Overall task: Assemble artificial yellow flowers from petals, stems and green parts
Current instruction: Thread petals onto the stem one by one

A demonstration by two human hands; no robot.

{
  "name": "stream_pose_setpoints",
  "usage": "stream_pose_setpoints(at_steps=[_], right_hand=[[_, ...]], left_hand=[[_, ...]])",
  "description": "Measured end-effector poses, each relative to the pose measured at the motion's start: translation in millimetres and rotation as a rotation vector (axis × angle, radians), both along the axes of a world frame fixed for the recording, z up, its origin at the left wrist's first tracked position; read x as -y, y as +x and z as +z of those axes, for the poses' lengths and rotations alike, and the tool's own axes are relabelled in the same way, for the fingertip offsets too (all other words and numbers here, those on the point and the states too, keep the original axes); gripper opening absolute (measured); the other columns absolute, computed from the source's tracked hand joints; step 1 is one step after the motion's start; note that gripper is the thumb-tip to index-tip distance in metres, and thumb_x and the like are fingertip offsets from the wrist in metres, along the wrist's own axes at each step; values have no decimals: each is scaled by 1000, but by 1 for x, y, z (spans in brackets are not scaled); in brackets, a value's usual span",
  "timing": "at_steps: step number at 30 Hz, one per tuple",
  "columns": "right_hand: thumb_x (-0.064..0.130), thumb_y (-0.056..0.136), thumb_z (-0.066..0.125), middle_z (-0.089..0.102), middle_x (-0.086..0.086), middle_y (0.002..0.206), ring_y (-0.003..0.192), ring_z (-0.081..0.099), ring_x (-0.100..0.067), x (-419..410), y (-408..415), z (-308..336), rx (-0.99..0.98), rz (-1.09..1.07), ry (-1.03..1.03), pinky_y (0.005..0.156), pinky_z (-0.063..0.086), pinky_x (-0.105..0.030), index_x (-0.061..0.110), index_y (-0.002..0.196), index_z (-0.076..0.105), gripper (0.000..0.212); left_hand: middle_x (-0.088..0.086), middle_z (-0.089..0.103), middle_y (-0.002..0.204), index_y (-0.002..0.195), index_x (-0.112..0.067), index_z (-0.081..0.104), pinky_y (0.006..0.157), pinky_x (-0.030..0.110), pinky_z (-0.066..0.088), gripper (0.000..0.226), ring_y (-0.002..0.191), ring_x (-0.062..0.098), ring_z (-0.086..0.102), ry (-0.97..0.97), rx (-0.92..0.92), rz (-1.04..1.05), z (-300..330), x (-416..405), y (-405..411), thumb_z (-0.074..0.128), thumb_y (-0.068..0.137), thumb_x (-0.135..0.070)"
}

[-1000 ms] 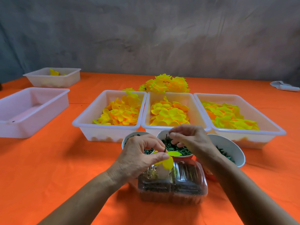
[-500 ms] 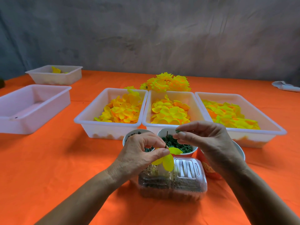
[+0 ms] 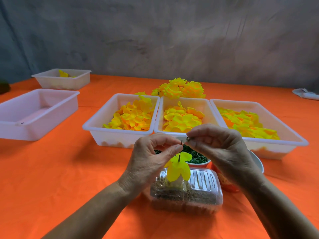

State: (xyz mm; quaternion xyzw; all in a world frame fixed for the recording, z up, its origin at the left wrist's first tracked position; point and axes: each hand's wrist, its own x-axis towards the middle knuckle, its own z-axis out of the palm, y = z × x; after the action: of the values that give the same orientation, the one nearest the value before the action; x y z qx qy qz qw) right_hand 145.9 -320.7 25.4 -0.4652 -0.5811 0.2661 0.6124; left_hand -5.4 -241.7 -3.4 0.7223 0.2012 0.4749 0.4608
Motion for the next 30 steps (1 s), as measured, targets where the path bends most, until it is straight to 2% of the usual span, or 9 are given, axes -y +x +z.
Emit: stream_pose_setpoints(at_steps=[6, 10, 13, 15, 17, 20, 22, 26, 30], right_hand=[[18, 63, 73, 73, -10, 80, 75, 70, -16, 0, 0, 3, 12, -6, -47, 72, 56, -24, 14, 86, 71, 23], [19, 67, 71, 74, -7, 82, 77, 70, -15, -2, -3, 6, 38, 29, -77, 72, 55, -23, 16, 89, 72, 22], [17, 69, 70, 73, -5, 83, 78, 69, -16, -2, -5, 10, 81, 24, -61, 74, 55, -26, 16, 90, 72, 21], [11, 70, 71, 69, -3, 82, 77, 67, -14, -1, -7, 12, 106, 21, -42, 73, 54, -25, 16, 88, 73, 18], [-3, 74, 72, 66, -4, 82, 76, 65, -12, -2, -8, 13, 147, 9, -35, 70, 54, -24, 14, 86, 73, 21], [-15, 74, 67, 70, -3, 79, 74, 66, -10, -2, -11, 13, 117, -1, -51, 70, 54, -21, 14, 87, 72, 32], [-14, 73, 69, 72, -4, 78, 74, 67, -13, -2, -12, 12, 76, -10, -62, 71, 55, -22, 15, 85, 70, 31], [-10, 74, 71, 72, -12, 76, 72, 68, -16, -2, -12, 9, 34, -31, -71, 70, 56, -24, 15, 81, 71, 26], [-2, 72, 76, 73, -10, 77, 73, 69, -16, -3, -12, 6, 27, -28, -69, 70, 55, -23, 17, 81, 73, 21]], left_hand=[[-12, 69, 72, 72, -36, 74, 68, 22, 52, 17, 67, 2, 62, 17, 0, -2, 1, -1, 0, 74, 73, -19], [-8, 71, 74, 73, -32, 74, 69, 24, 53, 2, 69, 5, 64, 8, 6, -18, 2, 0, -1, 74, 72, -30], [-7, 71, 73, 73, -31, 73, 69, 28, 53, 3, 69, 7, 64, 11, -1, -6, 1, -1, -2, 76, 73, -29], [-9, 70, 71, 72, -31, 73, 67, 26, 52, 9, 67, 6, 62, 16, -18, -5, 0, -2, -1, 74, 74, -23], [-11, 70, 70, 73, -31, 73, 64, 19, 48, 14, 65, 2, 61, 13, -22, -13, -2, -1, 0, 76, 77, -18], [-9, 71, 71, 76, -28, 75, 63, 16, 46, 2, 65, 0, 61, -24, 2, -33, -3, 0, 1, 74, 76, -27], [-7, 72, 72, 76, -28, 75, 63, 18, 47, 7, 65, 2, 62, -28, 7, -29, -2, 1, 0, 72, 73, -34], [-6, 72, 72, 77, -23, 75, 65, 21, 50, 10, 66, 4, 63, -25, -4, -22, -2, 1, 0, 71, 73, -32], [-5, 72, 71, 77, -23, 75, 65, 22, 50, 9, 66, 5, 62, -30, -2, -19, -3, 1, -1, 73, 74, -32]])
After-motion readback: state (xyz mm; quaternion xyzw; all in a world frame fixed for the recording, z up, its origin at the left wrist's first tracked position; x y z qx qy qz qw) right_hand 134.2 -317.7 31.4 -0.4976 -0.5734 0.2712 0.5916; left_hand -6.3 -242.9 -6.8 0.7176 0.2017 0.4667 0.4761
